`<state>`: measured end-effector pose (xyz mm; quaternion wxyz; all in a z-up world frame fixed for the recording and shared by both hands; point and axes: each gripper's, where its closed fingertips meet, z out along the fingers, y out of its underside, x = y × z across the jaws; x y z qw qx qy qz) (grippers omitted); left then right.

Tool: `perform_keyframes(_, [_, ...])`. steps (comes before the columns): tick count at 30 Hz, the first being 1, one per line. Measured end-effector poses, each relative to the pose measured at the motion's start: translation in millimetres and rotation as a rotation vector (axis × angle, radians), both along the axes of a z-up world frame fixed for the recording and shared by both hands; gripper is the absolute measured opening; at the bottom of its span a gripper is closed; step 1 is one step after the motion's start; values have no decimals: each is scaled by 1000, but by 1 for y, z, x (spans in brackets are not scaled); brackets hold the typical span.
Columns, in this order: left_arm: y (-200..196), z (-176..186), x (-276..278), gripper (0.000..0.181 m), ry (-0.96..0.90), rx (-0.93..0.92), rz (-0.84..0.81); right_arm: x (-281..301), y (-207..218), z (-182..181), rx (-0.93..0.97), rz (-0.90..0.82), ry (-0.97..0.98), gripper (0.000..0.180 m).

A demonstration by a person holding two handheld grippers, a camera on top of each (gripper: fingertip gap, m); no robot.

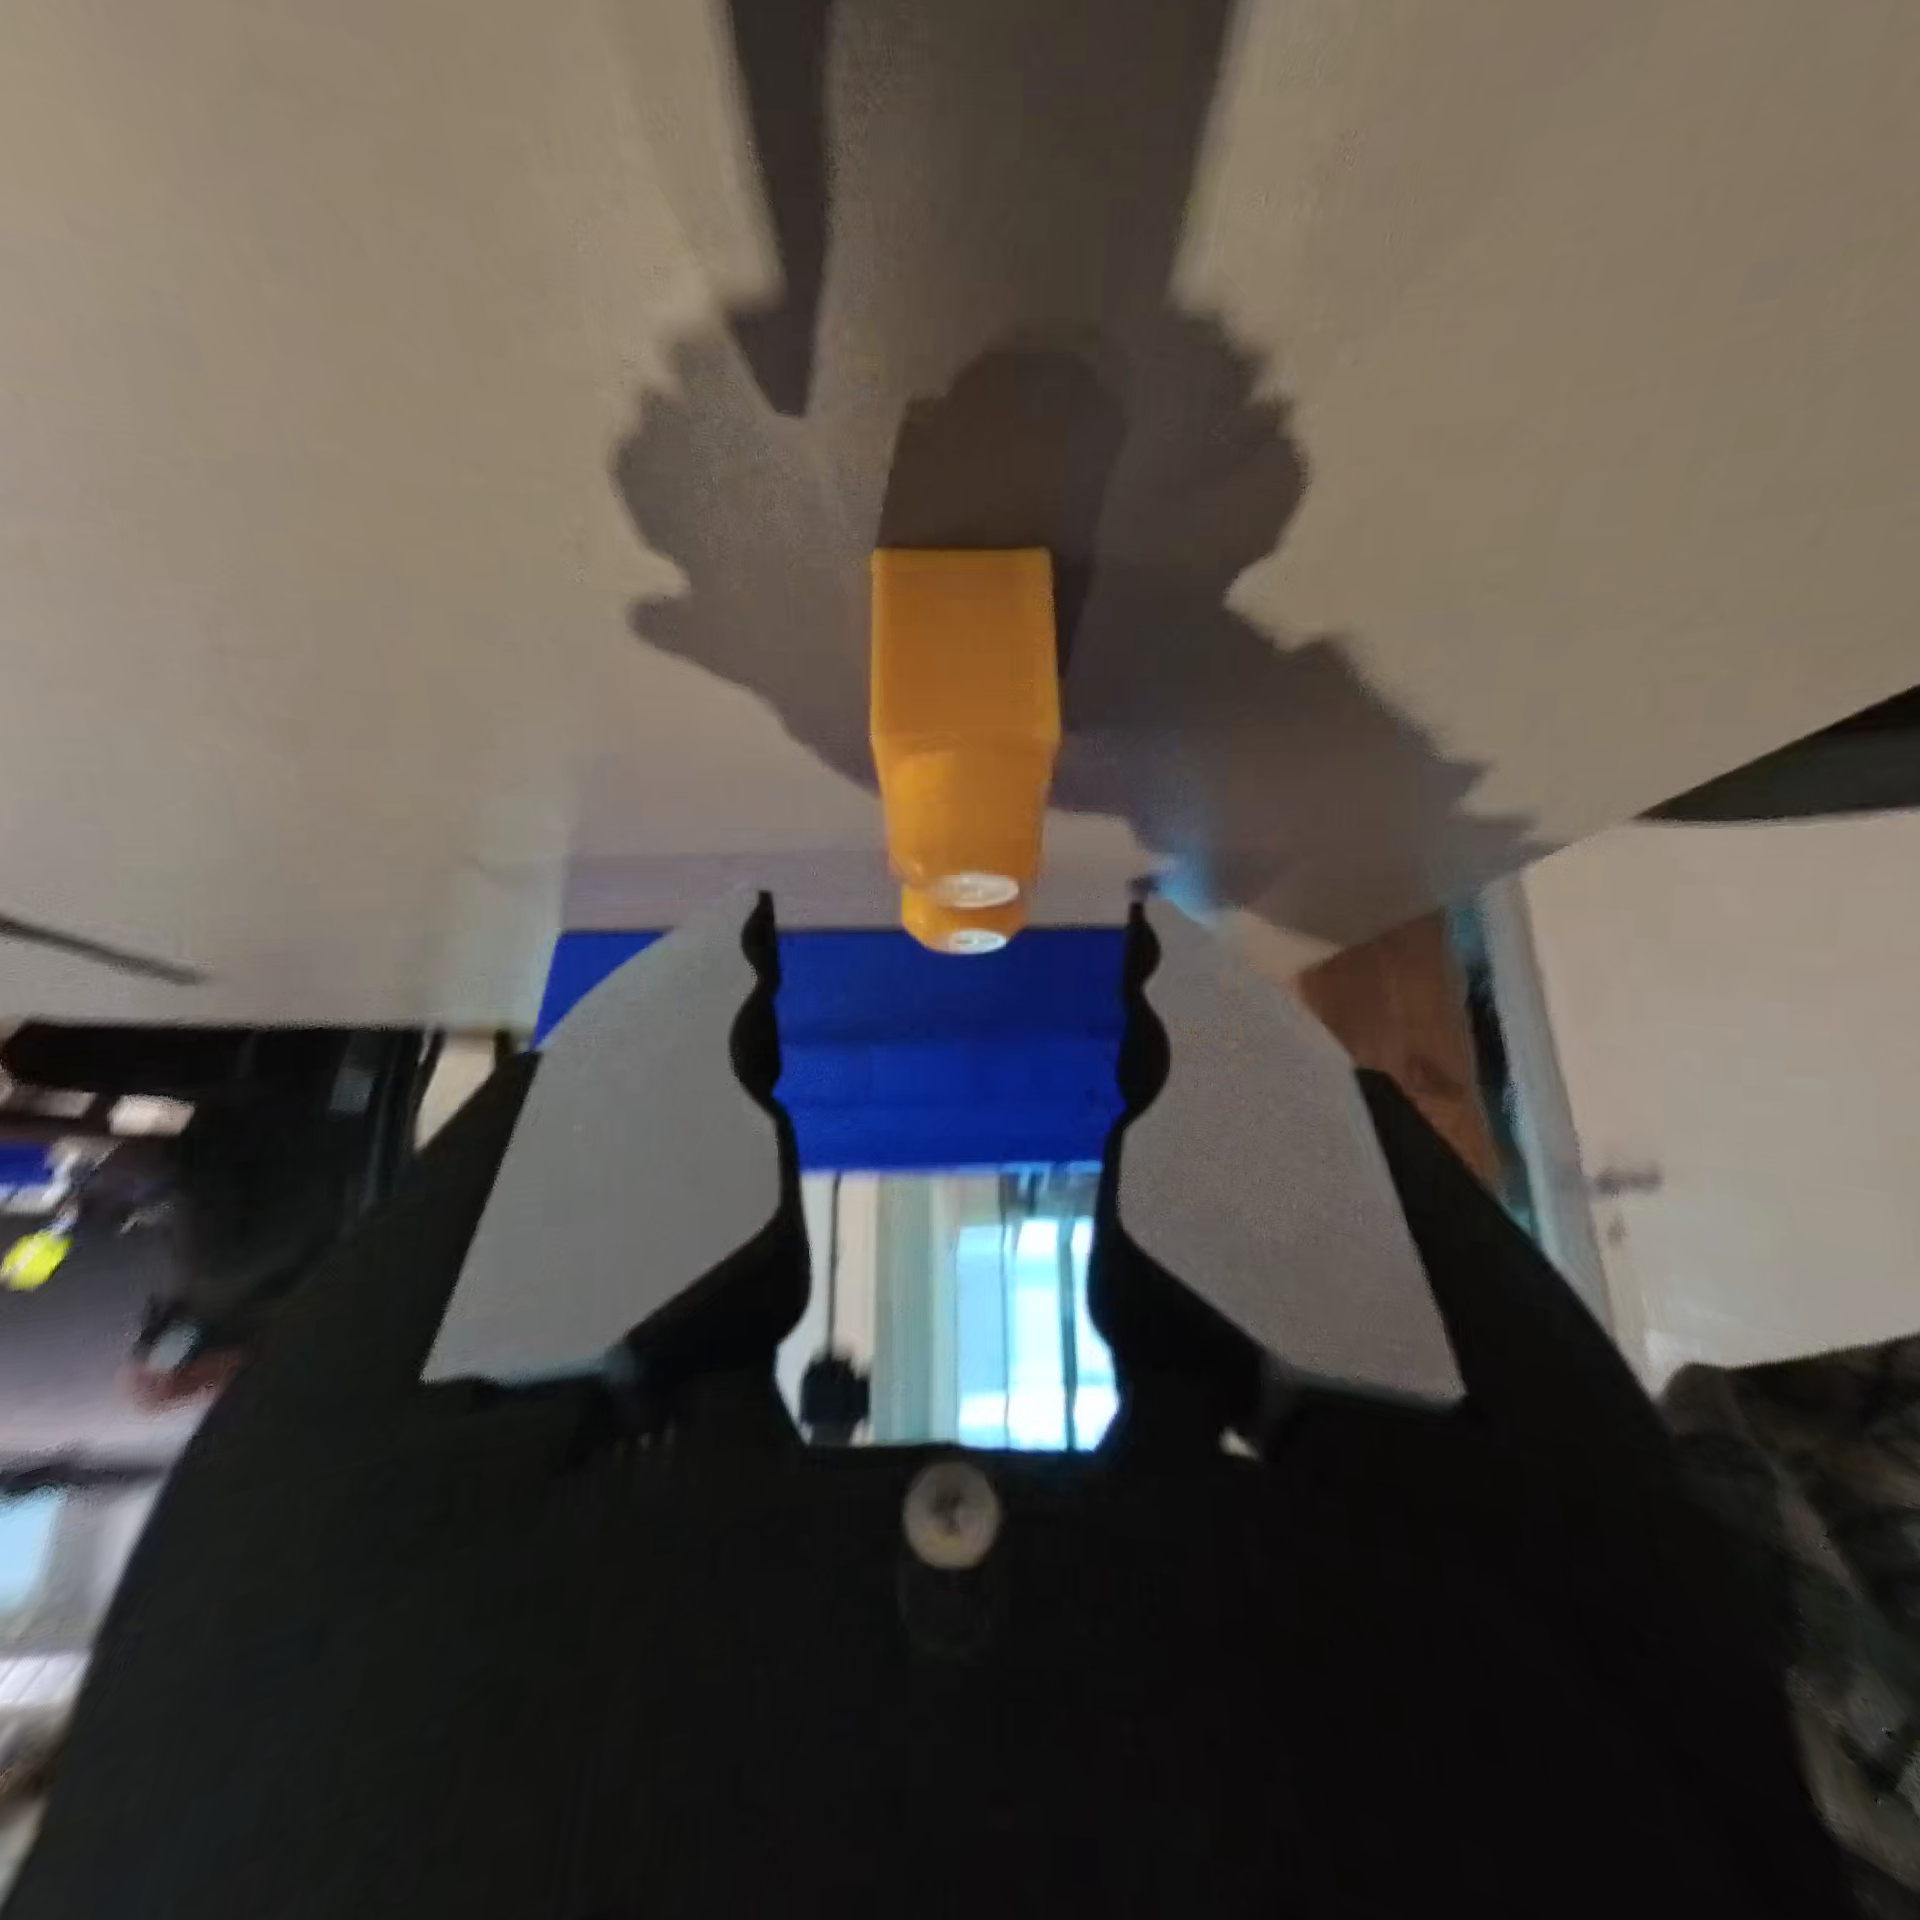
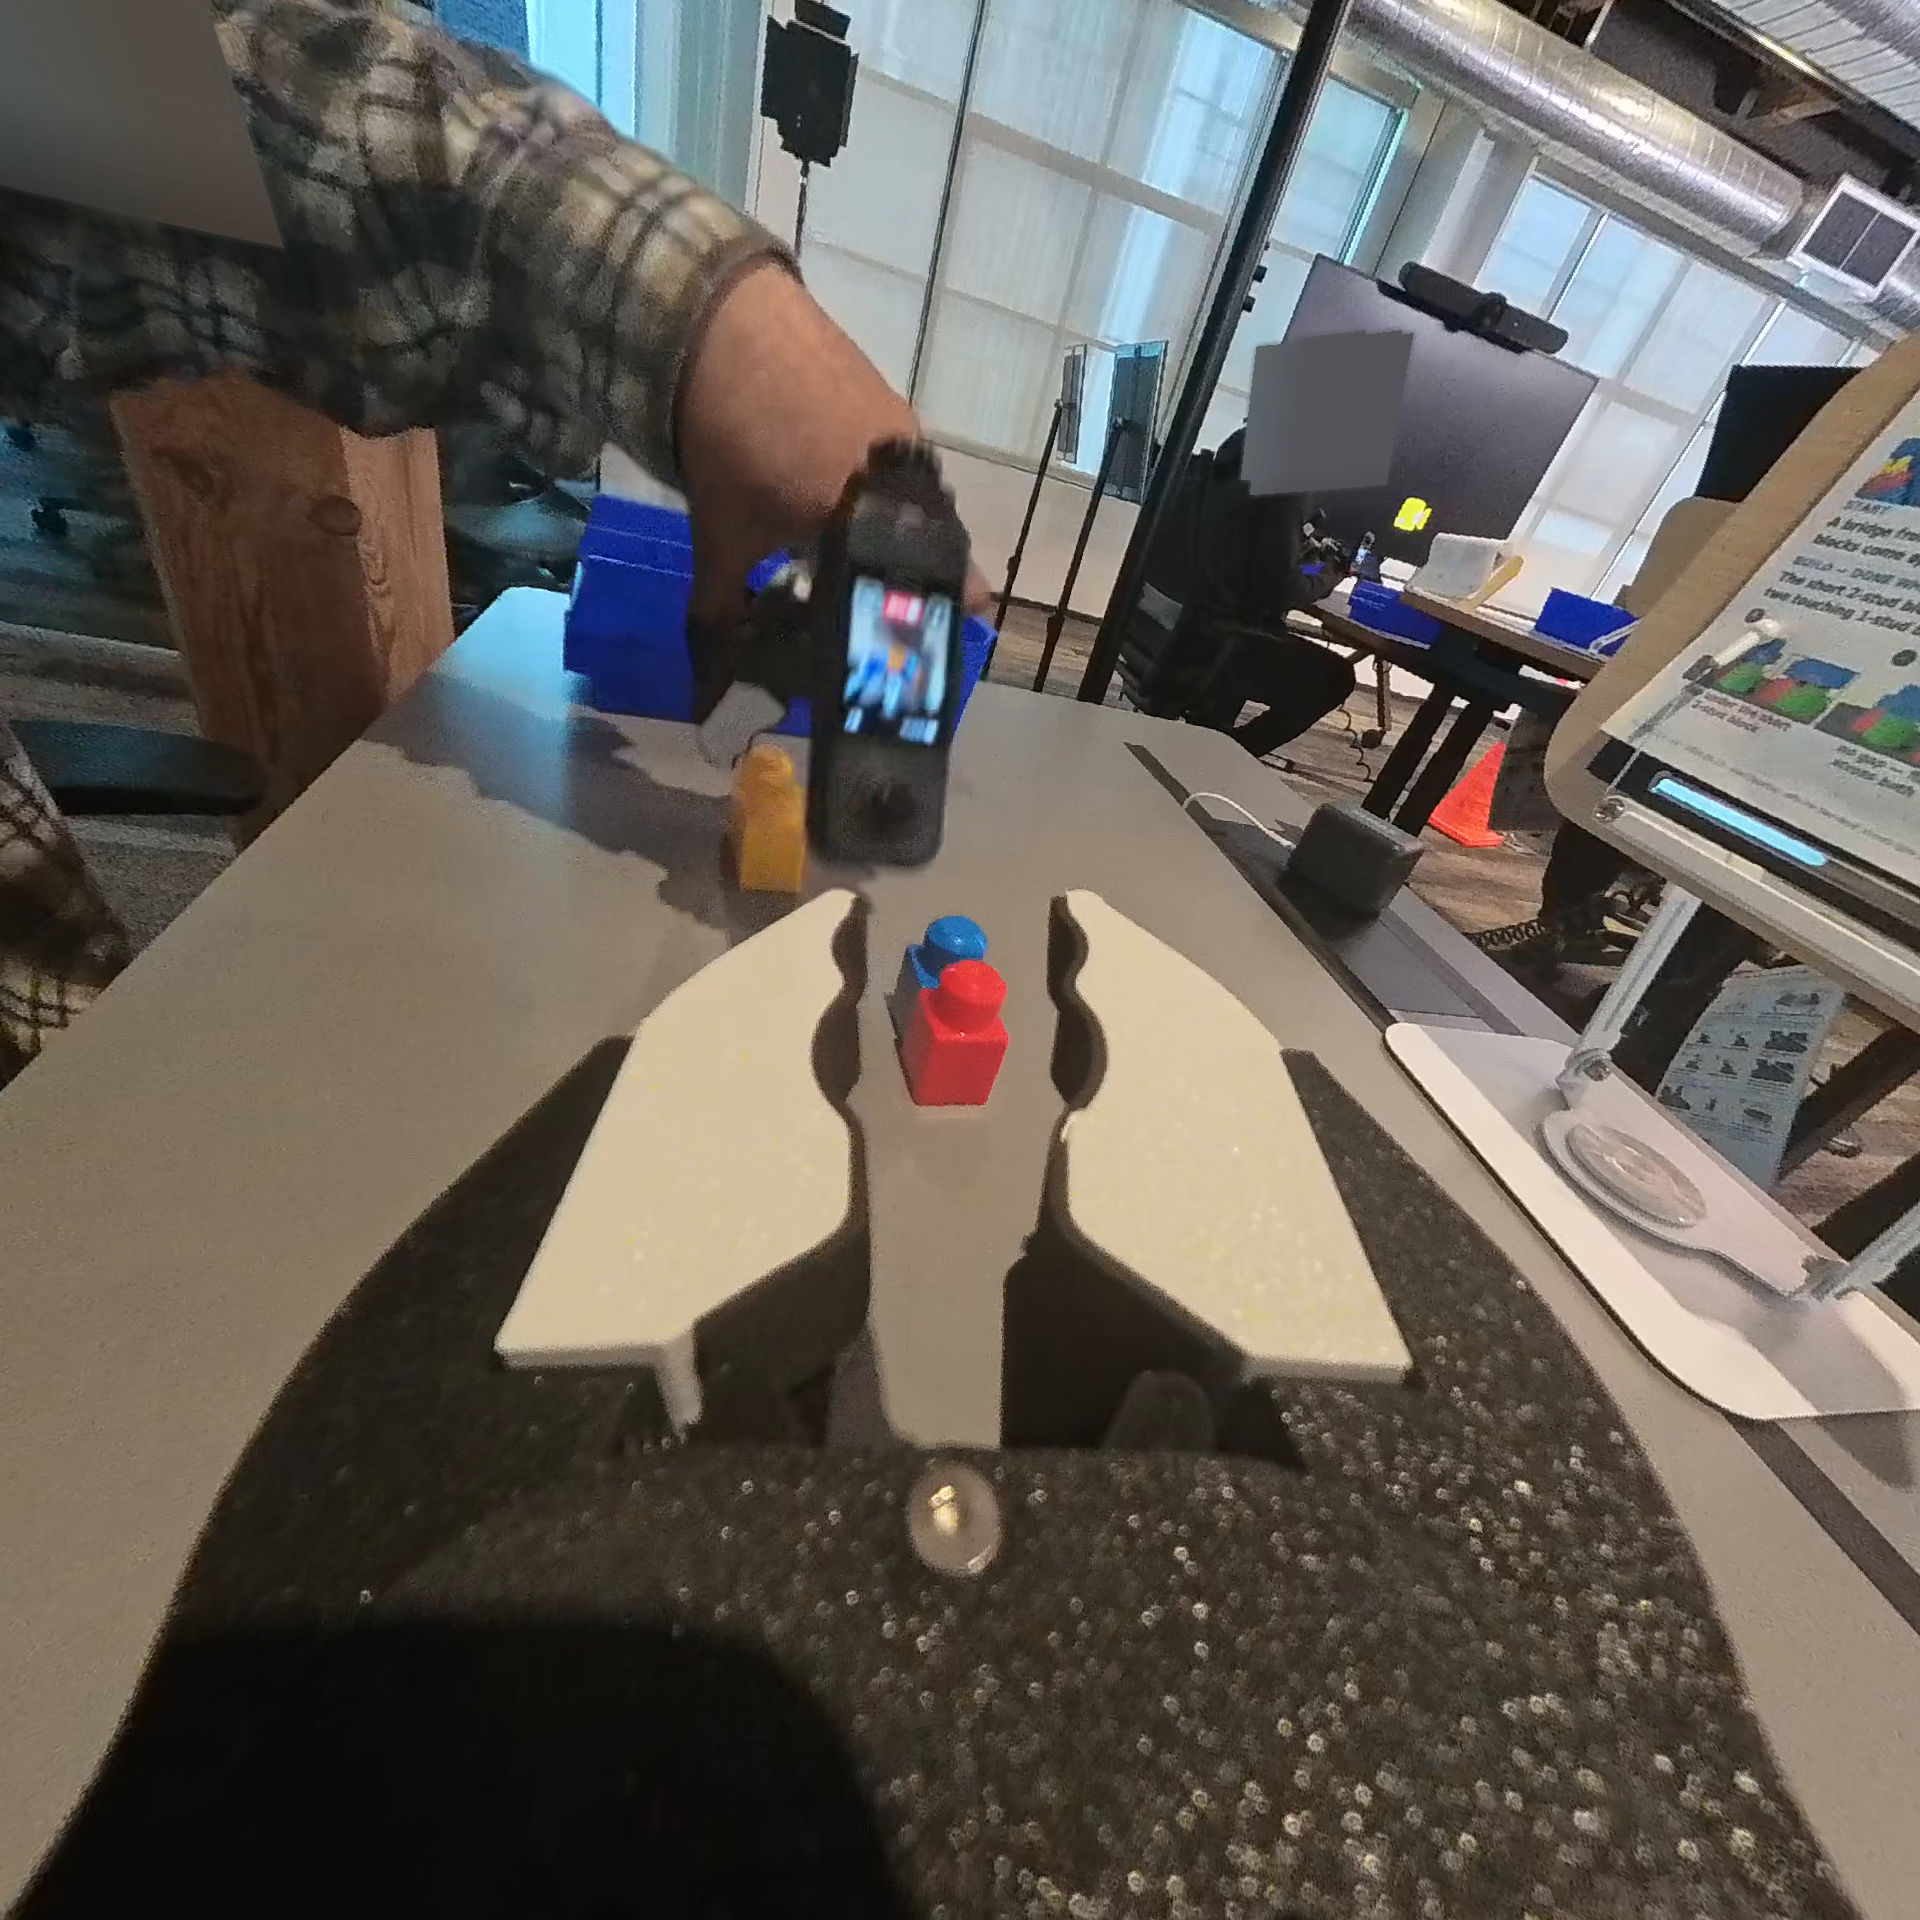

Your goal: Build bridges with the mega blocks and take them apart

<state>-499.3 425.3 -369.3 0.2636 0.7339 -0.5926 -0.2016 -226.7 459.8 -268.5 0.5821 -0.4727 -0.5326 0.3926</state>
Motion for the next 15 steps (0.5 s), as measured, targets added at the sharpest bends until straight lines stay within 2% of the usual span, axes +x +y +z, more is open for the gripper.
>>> perform_keyframes(2, [5,10,12,73,-288,60,56,1,-2,2,4,4,6,33])
perform_keyframes(6, [18,42,31,75,-981,275,173,2,-4,9,2,12,43,32])
perform_keyframes(8, [17,48,22,74,-1225,386,205,2,-6,12,-2,19,60,32])
perform_keyframes(11, [9,32,2,74,-1390,528,251,-1,-9,13,-3,34,65,32])
perform_keyframes(15, [1,2,-10,75,-1384,592,325,-8,-11,8,-11,49,50,32])
